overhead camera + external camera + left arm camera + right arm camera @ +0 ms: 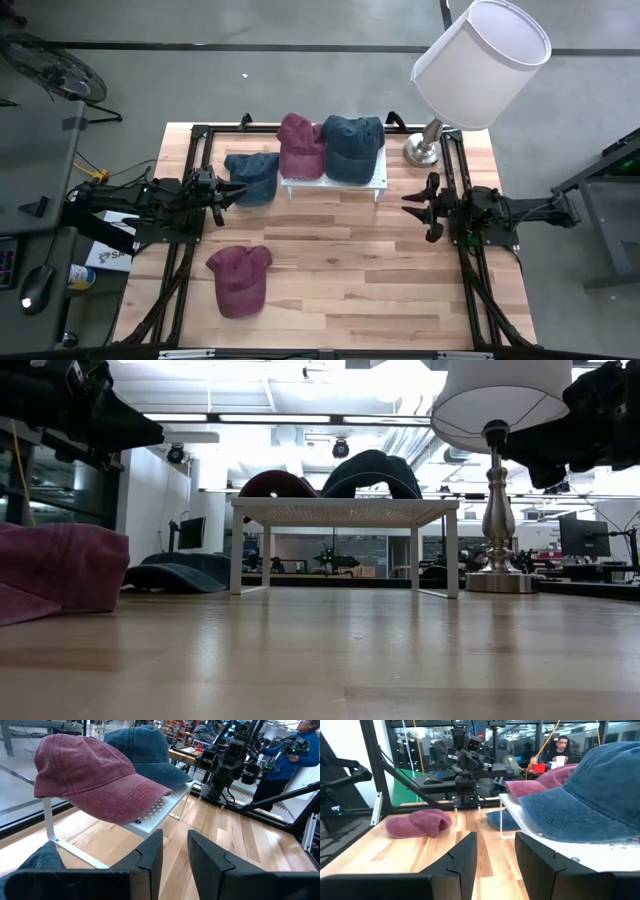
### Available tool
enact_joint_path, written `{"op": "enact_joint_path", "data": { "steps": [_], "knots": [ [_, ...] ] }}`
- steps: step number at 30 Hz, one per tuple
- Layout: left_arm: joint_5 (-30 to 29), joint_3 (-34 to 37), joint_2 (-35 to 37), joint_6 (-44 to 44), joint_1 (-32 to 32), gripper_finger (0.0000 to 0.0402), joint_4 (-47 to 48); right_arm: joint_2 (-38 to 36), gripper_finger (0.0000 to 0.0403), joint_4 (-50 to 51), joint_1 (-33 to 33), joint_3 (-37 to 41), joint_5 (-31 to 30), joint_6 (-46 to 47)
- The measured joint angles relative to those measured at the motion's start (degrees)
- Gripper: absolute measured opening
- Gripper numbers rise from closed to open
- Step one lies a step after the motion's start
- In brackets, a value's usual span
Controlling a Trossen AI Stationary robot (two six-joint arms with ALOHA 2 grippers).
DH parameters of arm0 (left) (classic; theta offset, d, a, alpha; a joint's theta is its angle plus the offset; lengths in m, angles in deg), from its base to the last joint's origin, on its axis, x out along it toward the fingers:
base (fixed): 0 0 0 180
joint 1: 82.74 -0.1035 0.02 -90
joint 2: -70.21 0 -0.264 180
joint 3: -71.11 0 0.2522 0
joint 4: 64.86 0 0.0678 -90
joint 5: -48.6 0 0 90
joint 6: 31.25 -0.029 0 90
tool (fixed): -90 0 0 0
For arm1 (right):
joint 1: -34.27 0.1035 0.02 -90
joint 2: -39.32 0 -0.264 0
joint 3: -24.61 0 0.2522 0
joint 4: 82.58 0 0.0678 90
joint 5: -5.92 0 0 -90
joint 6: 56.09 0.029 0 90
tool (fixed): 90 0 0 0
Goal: Pick & Place hat
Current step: Stack the red cap on top of the red cap on the shelf
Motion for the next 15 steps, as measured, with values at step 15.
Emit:
{"op": "enact_joint_path", "data": {
  "steps": [15],
  "knots": [
    [-0.02, 0.0, 0.0, -0.01, 0.0, 0.009, -0.02, 0.06, 0.0126, 1.05, -0.02, 0.0, 4.19, 1.35]
  ]
}}
